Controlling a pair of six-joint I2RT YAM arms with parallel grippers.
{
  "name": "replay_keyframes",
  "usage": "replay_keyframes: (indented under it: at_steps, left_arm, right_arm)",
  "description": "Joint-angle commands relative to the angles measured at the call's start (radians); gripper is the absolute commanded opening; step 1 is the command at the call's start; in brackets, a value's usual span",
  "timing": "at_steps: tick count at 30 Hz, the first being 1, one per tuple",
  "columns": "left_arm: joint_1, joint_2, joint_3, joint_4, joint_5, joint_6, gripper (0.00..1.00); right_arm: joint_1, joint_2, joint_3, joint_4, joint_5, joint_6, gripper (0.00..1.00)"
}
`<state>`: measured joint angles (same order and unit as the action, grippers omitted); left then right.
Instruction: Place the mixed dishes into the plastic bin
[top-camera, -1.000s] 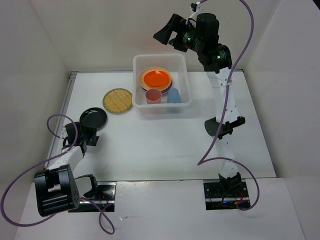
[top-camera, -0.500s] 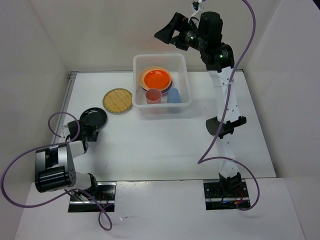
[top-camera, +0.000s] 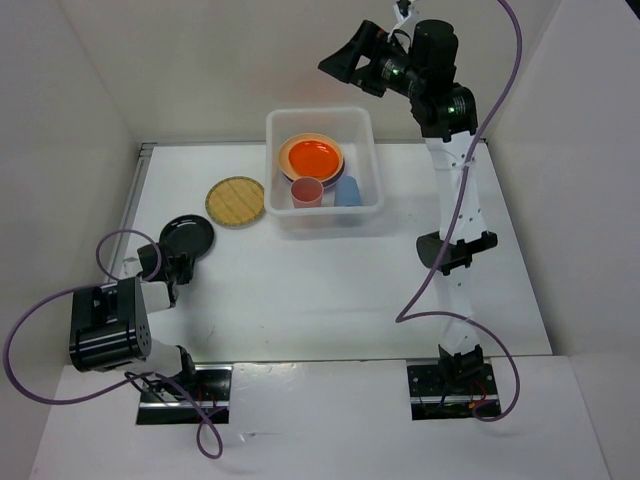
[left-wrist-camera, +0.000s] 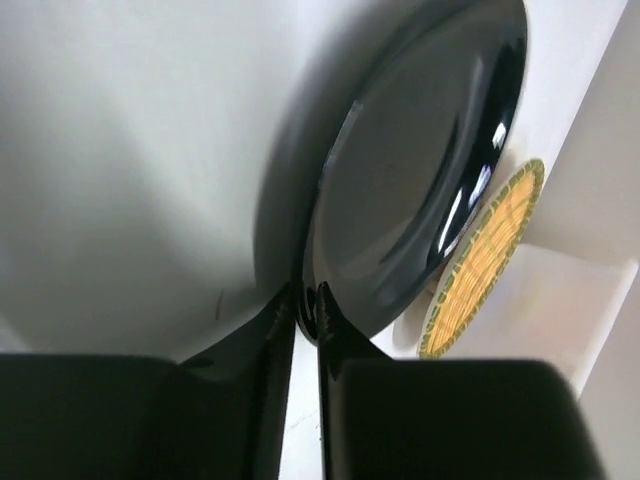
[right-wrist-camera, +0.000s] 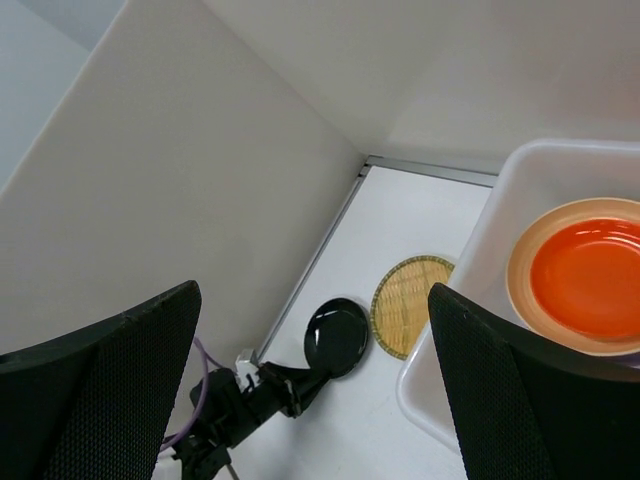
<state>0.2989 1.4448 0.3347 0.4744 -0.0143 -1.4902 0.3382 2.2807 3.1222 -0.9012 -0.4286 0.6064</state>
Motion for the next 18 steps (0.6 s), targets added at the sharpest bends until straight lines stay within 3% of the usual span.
replay_keyframes:
  at_steps: [1, 3, 4, 7, 13, 15, 18]
  left_arm:
    - [0.006, -0.004, -0.025, -0.036, -0.072, -0.012, 0.17]
    - [0.006, -0.032, -0.025, -0.048, -0.072, 0.001, 0.02]
    - [0.017, -0.047, -0.011, -0.100, -0.072, 0.001, 0.00]
    - [0.028, -0.164, 0.044, -0.260, -0.029, 0.056, 0.00]
    - [0.068, -0.631, 0.172, -0.578, -0.087, 0.123, 0.00]
    - [0.055, -0.632, 0.262, -0.658, -0.098, 0.194, 0.00]
    - [0.031, -0.643, 0.348, -0.590, -0.024, 0.203, 0.00]
  right_arm:
    - [-0.028, -0.046, 0.015, 0.056, -0.039, 0.006, 0.99]
    - [-0.038, -0.046, 0.015, 0.045, -0.039, 0.006, 0.99]
    - [-0.038, -0.046, 0.015, 0.045, -0.039, 0.006, 0.99]
    - [-0.038, -0.064, 0.015, 0.019, -0.039, -0.003, 0.99]
    - [-0.038, -0.082, 0.015, 0.019, -0.051, 0.006, 0.99]
    - [-0.038, -0.082, 0.015, 0.019, -0.052, 0.006, 0.99]
    - [-0.038, -0.102, 0.015, -0.004, -0.042, 0.006, 0.99]
